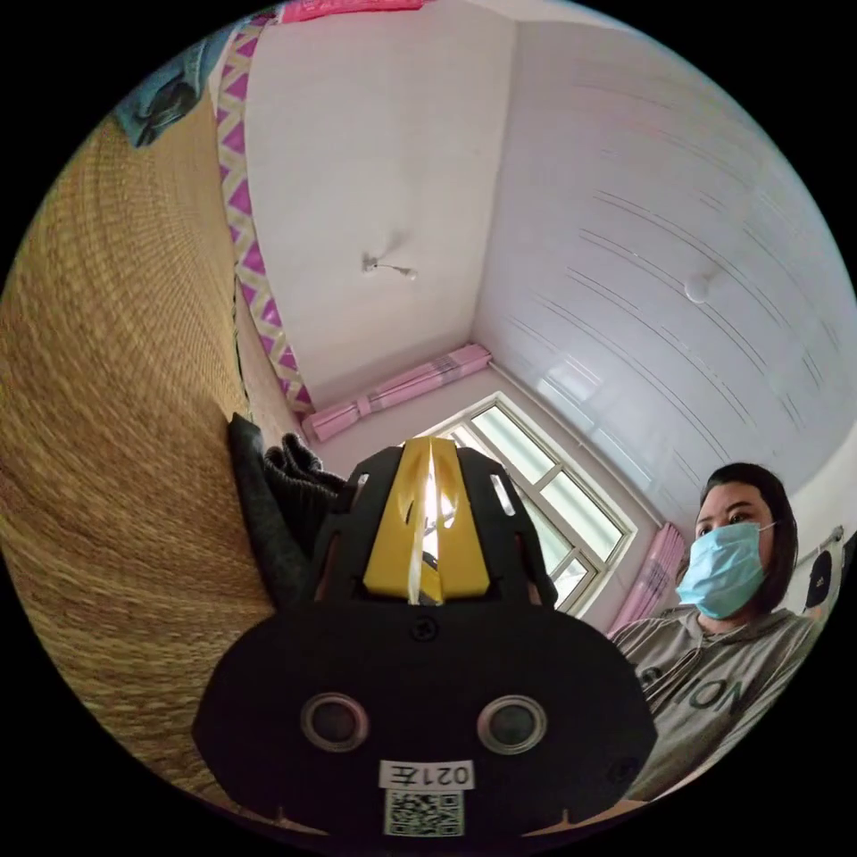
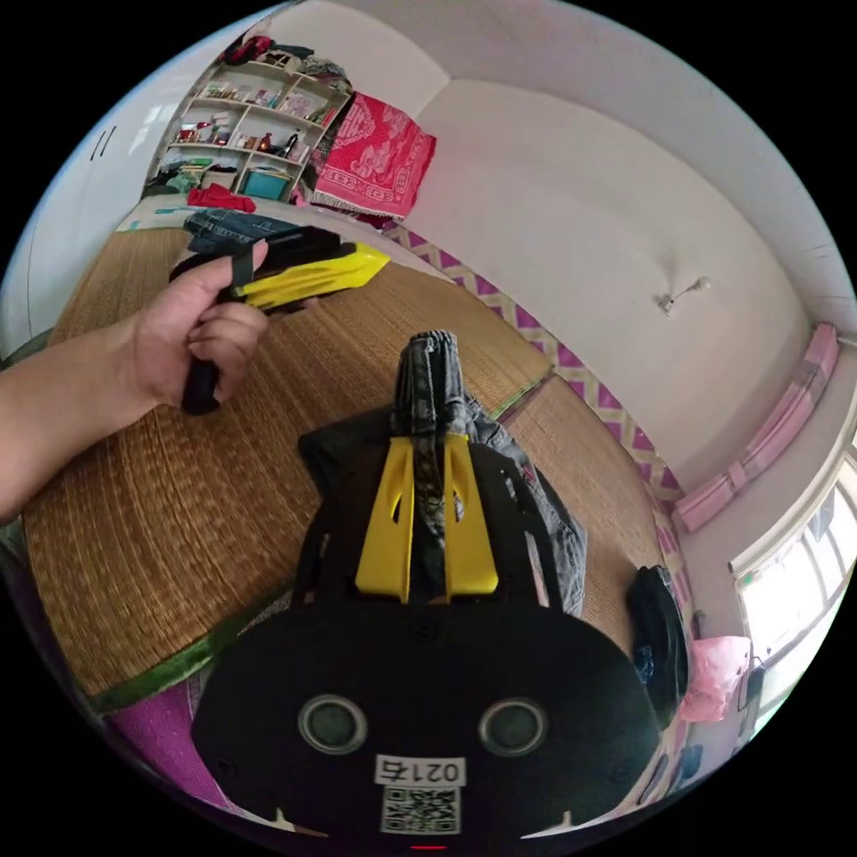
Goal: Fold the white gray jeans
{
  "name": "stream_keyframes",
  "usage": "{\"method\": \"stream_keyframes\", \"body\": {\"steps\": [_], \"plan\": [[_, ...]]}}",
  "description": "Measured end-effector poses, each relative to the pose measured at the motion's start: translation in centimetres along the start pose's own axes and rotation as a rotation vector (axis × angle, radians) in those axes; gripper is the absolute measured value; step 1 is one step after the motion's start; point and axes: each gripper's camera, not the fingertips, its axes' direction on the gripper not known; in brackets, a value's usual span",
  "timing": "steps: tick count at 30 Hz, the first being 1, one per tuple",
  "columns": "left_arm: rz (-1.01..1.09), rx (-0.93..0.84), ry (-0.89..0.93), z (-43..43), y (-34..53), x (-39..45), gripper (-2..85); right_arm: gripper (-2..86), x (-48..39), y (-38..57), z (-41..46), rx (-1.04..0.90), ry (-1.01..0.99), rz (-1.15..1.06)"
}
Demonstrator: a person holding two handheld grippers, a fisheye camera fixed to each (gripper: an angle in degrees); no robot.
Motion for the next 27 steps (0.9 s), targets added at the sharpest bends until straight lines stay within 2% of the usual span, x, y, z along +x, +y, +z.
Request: {"method": "stream_keyframes", "body": {"steps": [4, 5, 8, 11, 12, 13, 14, 15, 19, 21, 24, 27], "plan": [[0.066, -0.048, -0.058, 0.7, 0.3, 1.6, -0.9, 6.3, -3.8, 1.7, 5.5, -0.166, -0.066, -0.173], [0.077, -0.055, -0.072, 0.9, 0.4, 1.9, -0.9, 6.5, -3.3, 2.2, 4.8, -0.146, -0.035, -0.167], [0.100, -0.084, -0.113, 1.8, 0.9, 2.5, -0.9, 6.6, 2.5, 2.0, 1.1, -0.095, -0.135, -0.005], [0.114, -0.108, -0.137, 3.1, 1.6, 2.7, -0.9, 3.2, 7.0, 3.1, 1.2, -0.022, -0.184, 0.113], [0.129, -0.124, -0.161, 3.8, 1.9, 2.9, -0.9, 2.4, 7.1, 3.4, 2.3, -0.041, -0.169, 0.108], [0.143, -0.144, -0.191, 4.5, 2.2, 3.0, -0.9, 1.2, 6.7, 4.0, 6.0, -0.136, -0.166, 0.077], [0.149, -0.152, -0.204, 4.9, 2.3, 3.1, -0.9, 0.3, 6.1, 5.2, 10.0, -0.246, -0.243, 0.065], [0.169, -0.175, -0.236, 5.8, 2.6, 3.3, -0.8, 0.1, 6.5, 5.9, 10.6, -0.230, -0.252, 0.101], [0.232, -0.298, -0.395, 9.6, 3.2, 5.7, 0.0, -0.4, 15.9, 10.3, 9.5, -0.167, -0.464, 0.279], [0.289, -0.374, -0.523, 11.7, 3.4, 7.0, 1.8, 0.1, 21.7, 13.8, 7.1, -0.102, -0.413, 0.371], [0.347, -0.481, -0.703, 14.7, 3.1, 6.9, 7.8, 4.3, 32.2, 20.5, 4.8, -0.126, -0.314, 0.484], [0.199, -0.555, -0.756, 16.0, 1.4, 3.0, 13.6, 10.6, 42.2, 28.5, 6.5, -0.249, -0.276, 0.627]]}}
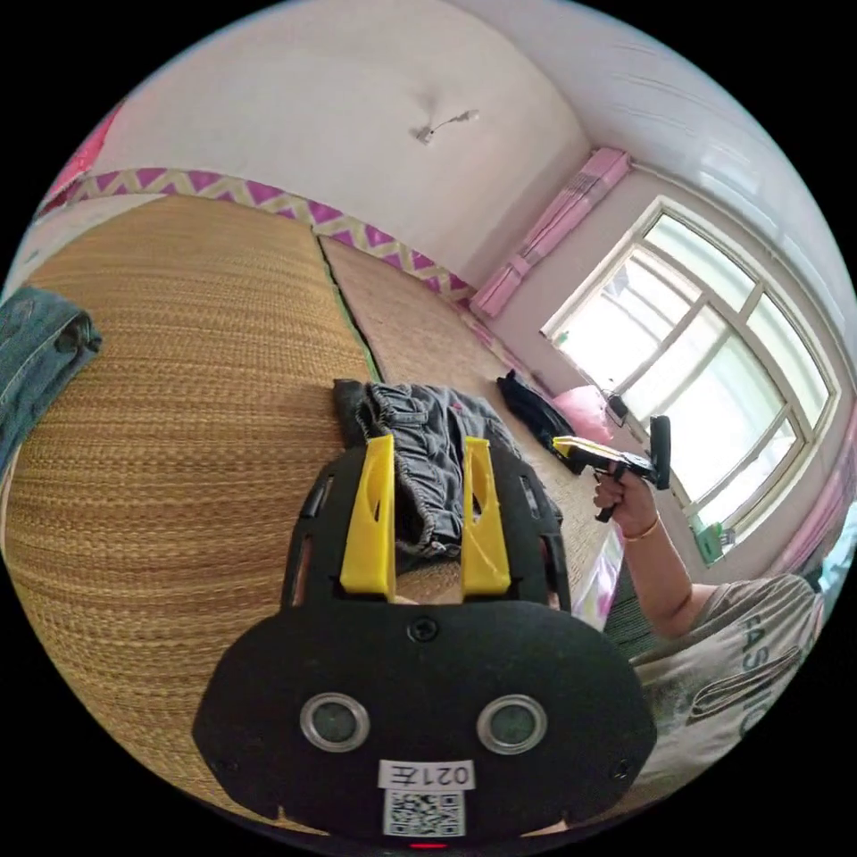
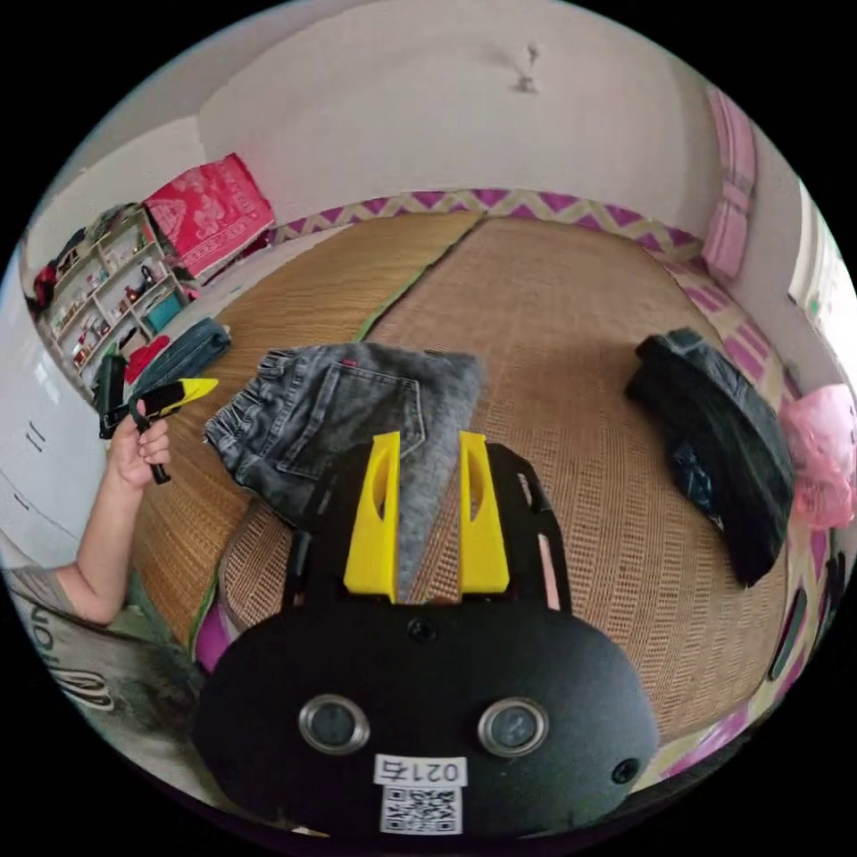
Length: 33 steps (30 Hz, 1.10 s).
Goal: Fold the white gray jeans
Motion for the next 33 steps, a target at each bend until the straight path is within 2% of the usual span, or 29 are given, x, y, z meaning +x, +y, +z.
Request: {"method": "stream_keyframes", "body": {"steps": [2, 3, 5, 11, 14, 16, 20, 22, 26, 29, 33], "plan": [[-0.081, -0.091, 0.057, 2.1, -0.9, -2.1, 16.4, 13.2, 9.3, 0.7, 3.4, -0.154, -0.163, 0.132], [-0.144, -0.119, 0.085, 3.1, -1.1, -3.6, 18.0, 13.5, 11.3, 1.1, 4.7, -0.188, -0.233, 0.165], [-0.228, -0.168, 0.111, 4.4, -1.2, -5.7, 20.1, 14.1, 17.6, 3.2, 10.0, -0.292, -0.488, 0.301], [-0.307, -0.230, 0.278, 7.2, -1.6, -8.6, 19.4, 14.1, 28.3, 5.7, 16.5, -0.264, -0.816, 0.509], [-0.318, -0.306, 0.291, 10.5, -2.9, -8.1, 16.2, 12.5, 30.5, 5.2, 19.4, -0.279, -0.871, 0.529], [-0.306, -0.360, 0.196, 12.2, -3.8, -7.6, 11.9, 10.6, 31.0, 4.5, 20.7, -0.302, -0.854, 0.498], [-0.324, -0.334, 0.223, 12.0, -3.4, -8.5, 7.1, 6.7, 33.5, 4.8, 21.3, -0.296, -0.844, 0.470], [-0.347, -0.284, 0.271, 10.3, -2.7, -9.0, 5.8, 6.3, 33.7, 4.4, 19.9, -0.267, -0.875, 0.432], [-0.274, -0.256, 0.271, 5.8, -2.1, -6.9, 5.6, 5.7, 29.1, 0.0, 14.8, -0.271, -0.769, 0.214], [-0.231, -0.185, 0.251, -1.0, -1.4, -5.8, 5.5, 5.7, 23.2, -4.7, 13.0, -0.297, -0.740, 0.072], [-0.254, 0.017, 0.162, -14.5, 0.2, -7.9, 5.4, 5.8, 12.9, -12.5, 14.1, -0.317, -0.757, -0.087]]}}
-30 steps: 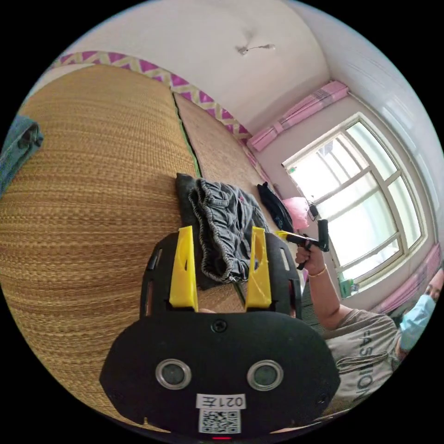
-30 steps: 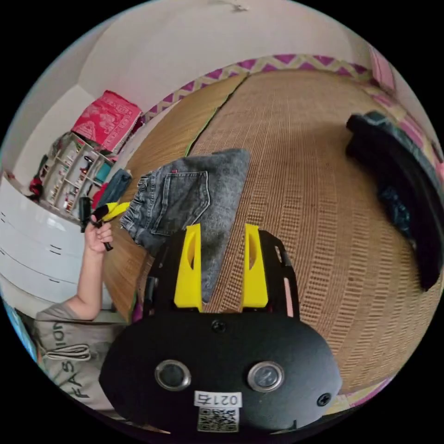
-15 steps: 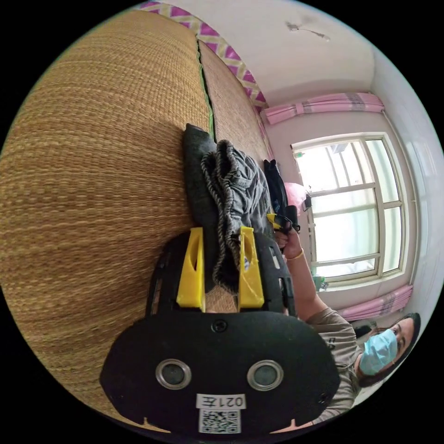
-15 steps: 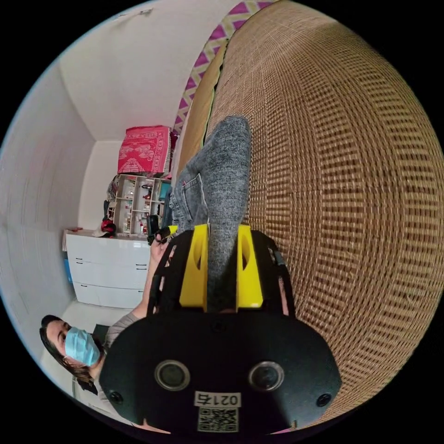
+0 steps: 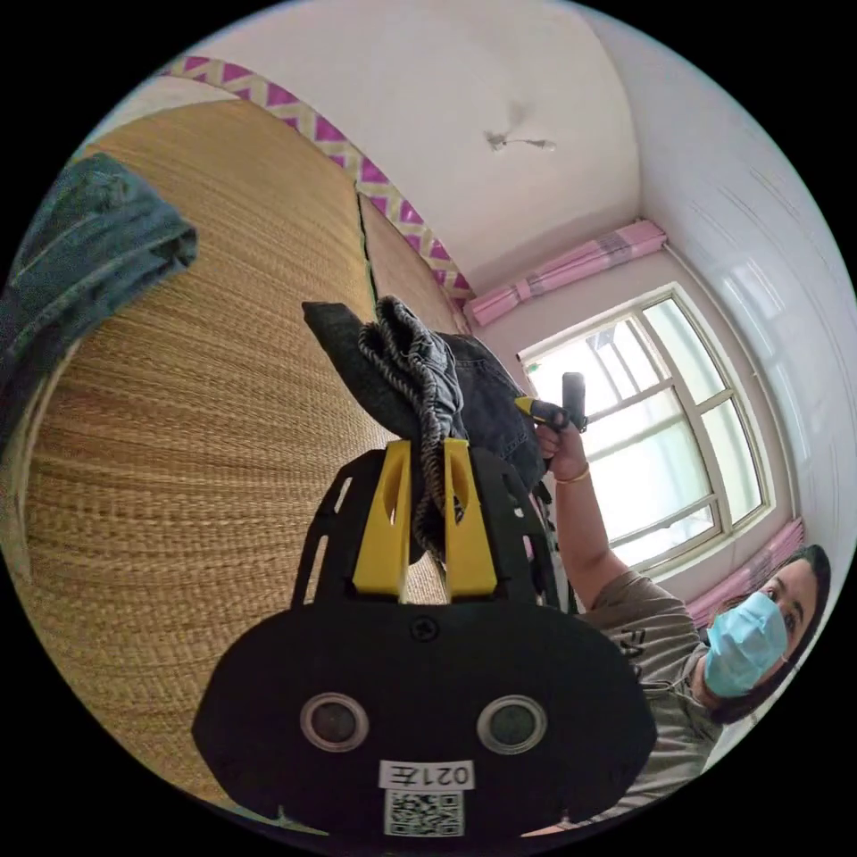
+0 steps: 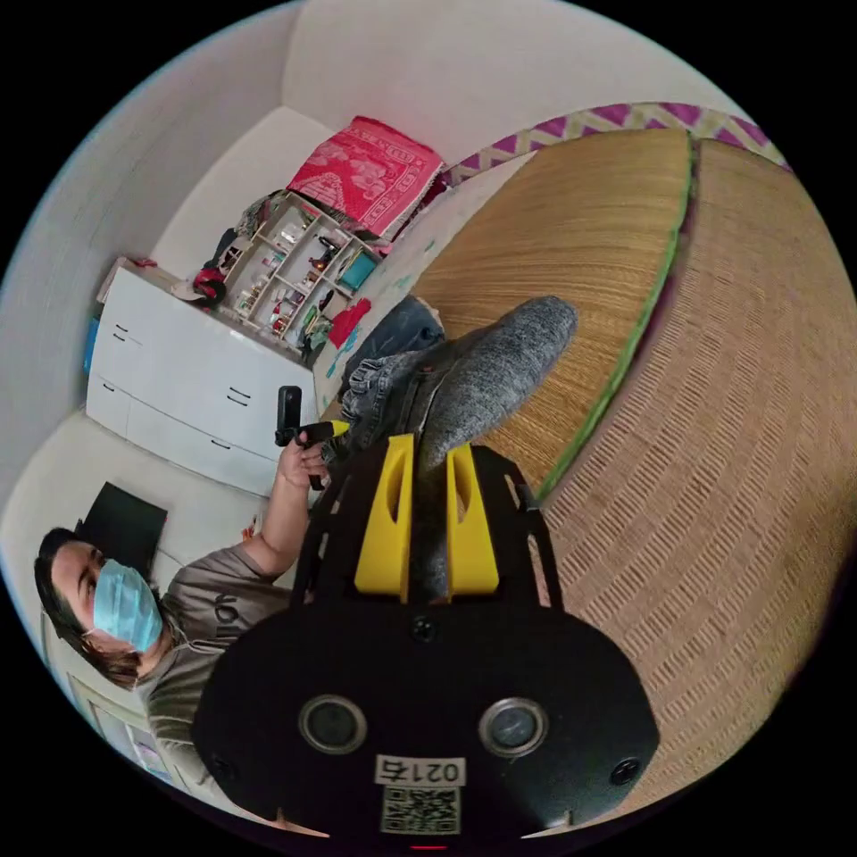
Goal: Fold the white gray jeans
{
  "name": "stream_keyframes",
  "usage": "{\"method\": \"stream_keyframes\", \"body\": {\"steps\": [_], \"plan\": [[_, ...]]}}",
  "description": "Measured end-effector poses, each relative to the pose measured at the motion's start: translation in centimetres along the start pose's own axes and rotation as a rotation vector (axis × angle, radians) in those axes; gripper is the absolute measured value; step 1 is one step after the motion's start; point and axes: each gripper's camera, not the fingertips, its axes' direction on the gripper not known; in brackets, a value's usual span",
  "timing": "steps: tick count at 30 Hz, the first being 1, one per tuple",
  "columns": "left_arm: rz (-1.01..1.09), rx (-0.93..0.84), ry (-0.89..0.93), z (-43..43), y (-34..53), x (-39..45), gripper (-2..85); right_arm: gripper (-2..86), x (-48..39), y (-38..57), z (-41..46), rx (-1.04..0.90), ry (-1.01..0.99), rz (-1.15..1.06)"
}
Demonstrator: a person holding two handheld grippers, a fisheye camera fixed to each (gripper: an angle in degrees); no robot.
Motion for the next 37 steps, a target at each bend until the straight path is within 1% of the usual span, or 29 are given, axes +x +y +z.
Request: {"method": "stream_keyframes", "body": {"steps": [1, 2, 3, 4, 5, 7, 8, 9, 10, 11, 12, 13, 14, 15, 16, 17, 18, 20, 21, 23, 26, 28, 29, 31, 32, 34, 35, 37], "plan": [[-0.014, 0.074, -0.027, -4.4, 0.3, -0.5, 5.4, 5.9, -2.1, -3.7, 2.5, -0.018, -0.013, -0.031], [-0.019, 0.111, -0.041, -6.6, 0.5, -0.8, 5.4, 5.9, -4.4, -7.8, 5.4, -0.037, -0.018, -0.069], [-0.039, 0.185, -0.064, -10.8, 0.8, -1.5, 5.4, 5.9, -5.6, -9.9, 7.0, -0.047, -0.021, -0.092], [-0.059, 0.258, -0.089, -14.9, 1.2, -2.2, 5.4, 5.9, -8.3, -14.1, 10.3, -0.072, -0.027, -0.149], [-0.066, 0.292, -0.106, -16.8, 1.4, -2.4, 5.5, 5.9, -11.3, -18.3, 13.7, -0.094, -0.033, -0.214], [-0.111, 0.430, -0.161, -23.2, 2.5, -4.0, 5.5, 6.1, -16.0, -23.8, 18.9, -0.137, -0.015, -0.316], [-0.123, 0.464, -0.169, -24.5, 2.8, -4.5, 5.6, 6.4, -18.4, -27.1, 22.3, -0.154, 0.006, -0.334], [-0.159, 0.529, -0.182, -26.6, 3.5, -5.8, 5.8, 6.6, -19.3, -28.5, 24.0, -0.155, 0.019, -0.337], [-0.204, 0.598, -0.186, -28.0, 4.4, -7.6, 6.2, 7.0, -20.9, -31.0, 27.3, -0.147, 0.057, -0.322], [-0.226, 0.632, -0.192, -28.6, 4.9, -8.6, 6.4, 7.3, -22.1, -32.6, 30.4, -0.128, 0.111, -0.312], [-0.278, 0.687, -0.217, -29.1, 6.0, -11.1, 6.8, 7.2, -22.6, -33.0, 31.7, -0.117, 0.153, -0.311], [-0.360, 0.719, -0.236, -29.2, 7.3, -14.3, 7.1, 7.0, -23.4, -33.3, 34.1, -0.089, 0.247, -0.308], [-0.412, 0.723, -0.234, -29.0, 8.1, -16.1, 7.2, 6.4, -23.8, -32.9, 36.0, -0.077, 0.317, -0.316], [-0.486, 0.737, -0.164, -28.8, 10.0, -19.4, 7.1, 6.2, -23.9, -32.4, 36.9, -0.077, 0.341, -0.325], [-0.470, 0.802, 0.024, -28.8, 12.1, -21.8, 6.7, 5.2, -23.7, -31.2, 38.1, -0.076, 0.376, -0.328], [-0.458, 0.822, 0.112, -28.7, 12.9, -22.6, 6.5, 3.9, -23.0, -29.6, 38.7, -0.084, 0.383, -0.334], [-0.460, 0.820, 0.159, -28.5, 13.9, -22.8, 5.9, 3.1, -22.6, -28.7, 38.8, -0.095, 0.382, -0.344], [-0.429, 0.809, 0.105, -28.9, 15.1, -21.2, 4.2, 0.7, -20.1, -24.7, 37.8, -0.121, 0.400, -0.360], [-0.405, 0.818, 0.078, -29.2, 16.1, -19.9, 1.6, 0.5, -19.3, -23.4, 37.2, -0.120, 0.400, -0.359], [-0.337, 0.816, 0.087, -29.0, 17.1, -17.7, -0.2, -0.2, -15.4, -18.5, 33.8, -0.129, 0.380, -0.326], [-0.214, 0.732, 0.039, -27.2, 17.4, -12.8, -0.8, -0.4, -10.3, -11.9, 28.1, -0.111, 0.373, -0.253], [-0.089, 0.610, 0.009, -23.5, 17.1, -8.4, -0.9, -0.4, -7.5, -7.8, 24.2, -0.077, 0.379, -0.205], [-0.054, 0.578, 0.000, -22.2, 17.0, -7.3, -0.9, -0.3, -5.7, -5.0, 21.5, -0.053, 0.395, -0.169], [0.045, 0.433, -0.008, -16.1, 16.8, -3.7, -0.9, -0.1, -3.2, -0.8, 17.6, -0.024, 0.429, -0.116], [0.066, 0.397, 0.000, -14.3, 16.8, -3.0, -0.9, 0.1, -1.7, 1.8, 15.2, -0.006, 0.461, -0.078], [0.116, 0.250, 0.034, -7.2, 17.0, -1.1, -0.9, 0.3, 0.6, 5.7, 11.4, 0.027, 0.500, -0.014], [0.121, 0.216, 0.050, -5.5, 17.1, -0.7, -0.9, 0.4, 2.0, 8.3, 8.8, 0.057, 0.522, 0.033], [0.107, 0.117, 0.143, 0.8, 17.6, 0.1, -1.0, 0.7, 4.0, 12.1, 5.1, 0.111, 0.545, 0.110]]}}
